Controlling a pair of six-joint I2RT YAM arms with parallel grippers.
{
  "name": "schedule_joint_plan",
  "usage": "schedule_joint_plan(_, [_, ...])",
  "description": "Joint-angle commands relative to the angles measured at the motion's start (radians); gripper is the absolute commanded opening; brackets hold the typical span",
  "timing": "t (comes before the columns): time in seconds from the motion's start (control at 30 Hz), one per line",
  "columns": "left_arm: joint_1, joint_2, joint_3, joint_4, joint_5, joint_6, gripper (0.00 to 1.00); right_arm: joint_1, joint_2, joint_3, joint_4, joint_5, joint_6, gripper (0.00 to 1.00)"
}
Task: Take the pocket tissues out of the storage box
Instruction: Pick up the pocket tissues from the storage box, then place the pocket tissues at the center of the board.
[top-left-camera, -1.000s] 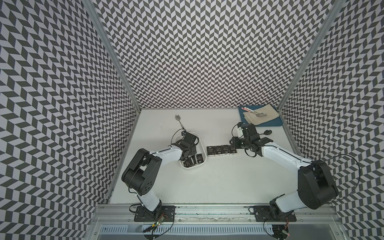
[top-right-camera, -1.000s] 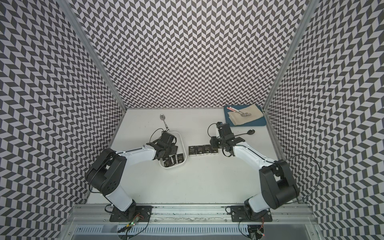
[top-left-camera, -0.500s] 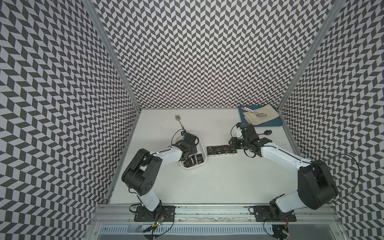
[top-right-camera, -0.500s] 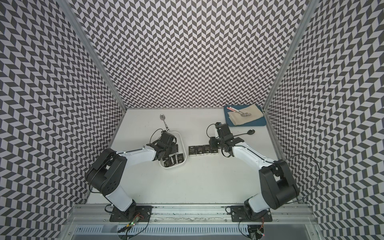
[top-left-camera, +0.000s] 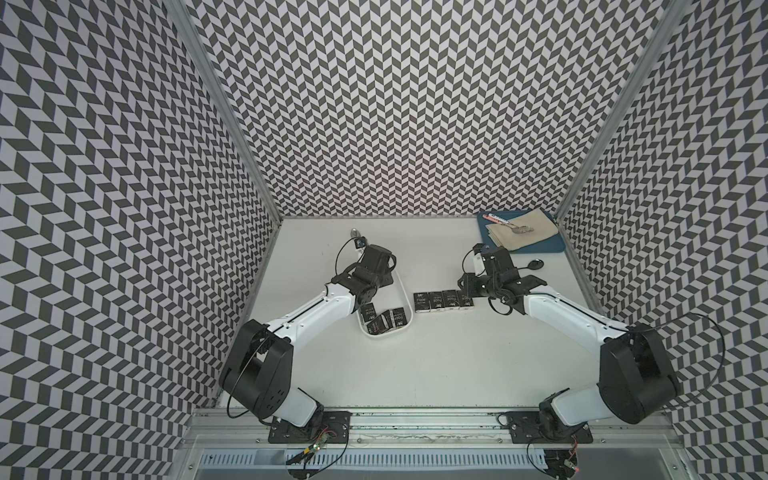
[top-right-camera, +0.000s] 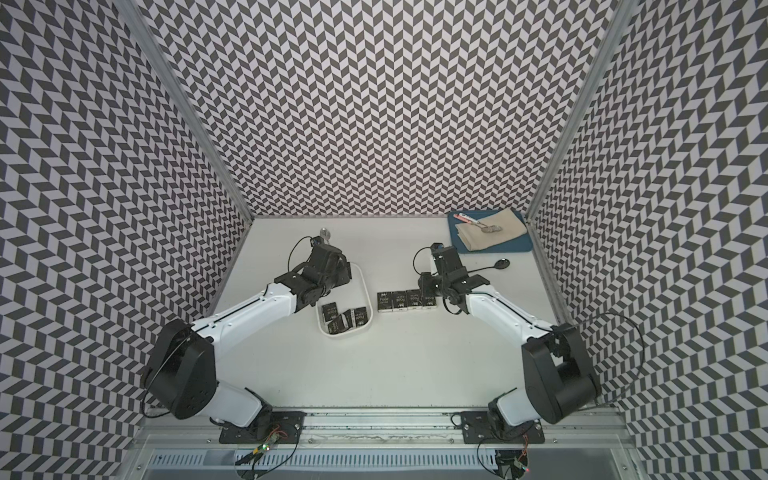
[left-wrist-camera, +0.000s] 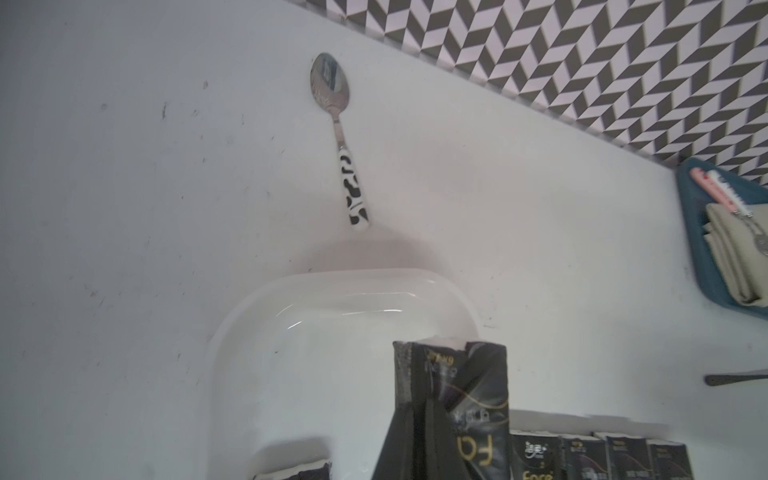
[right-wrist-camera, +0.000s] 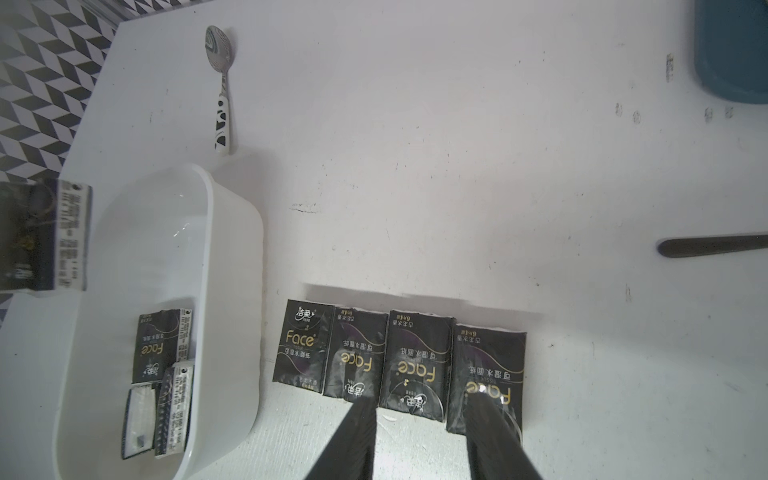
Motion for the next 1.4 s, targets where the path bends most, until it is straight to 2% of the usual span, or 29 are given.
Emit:
schedule_joint_plan(0.0, [-0.028, 0.028, 0.091, -0.023, 0.023, 0.046, 0.02, 0.005, -0.022, 0.041, 0.014, 0.028, 0.003, 0.41])
schedule_joint_plan(0.27, [-0.059, 0.274, 0.326, -0.022, 0.102, 0.063, 0.04, 0.000, 0.005, 0.075, 0.006, 0.057, 0.011, 0.41])
schedule_joint_plan(0.67, [-0.067, 0.539, 0.454, 0.051, 0.173, 0.086, 0.04, -0.006, 0.042, 0.090, -0.008, 0.082, 0.016, 0.41])
schedule_joint_plan(0.9, [-0.082, 0.605, 0.486, 0.071, 0.196, 0.077, 0.12, -0.008, 0.081, 0.089, 0.023, 0.055, 0.026, 0.41])
schedule_joint_plan(1.03, [-0.084, 0.613, 0.511, 0.065, 0.210, 0.071, 0.24, -0.008, 0.101, 0.090, 0.039, 0.046, 0.029, 0.41])
schedule_joint_plan(1.17, [-0.084, 0.585, 0.542, 0.025, 0.186, 0.086, 0.31, -0.008, 0.123, 0.104, 0.045, 0.032, 0.029, 0.41])
schedule_joint_plan(1.37, [-0.075, 0.454, 0.495, -0.018, 0.120, 0.109, 0.34, -0.005, 0.193, 0.184, 0.081, -0.064, 0.023, 0.41])
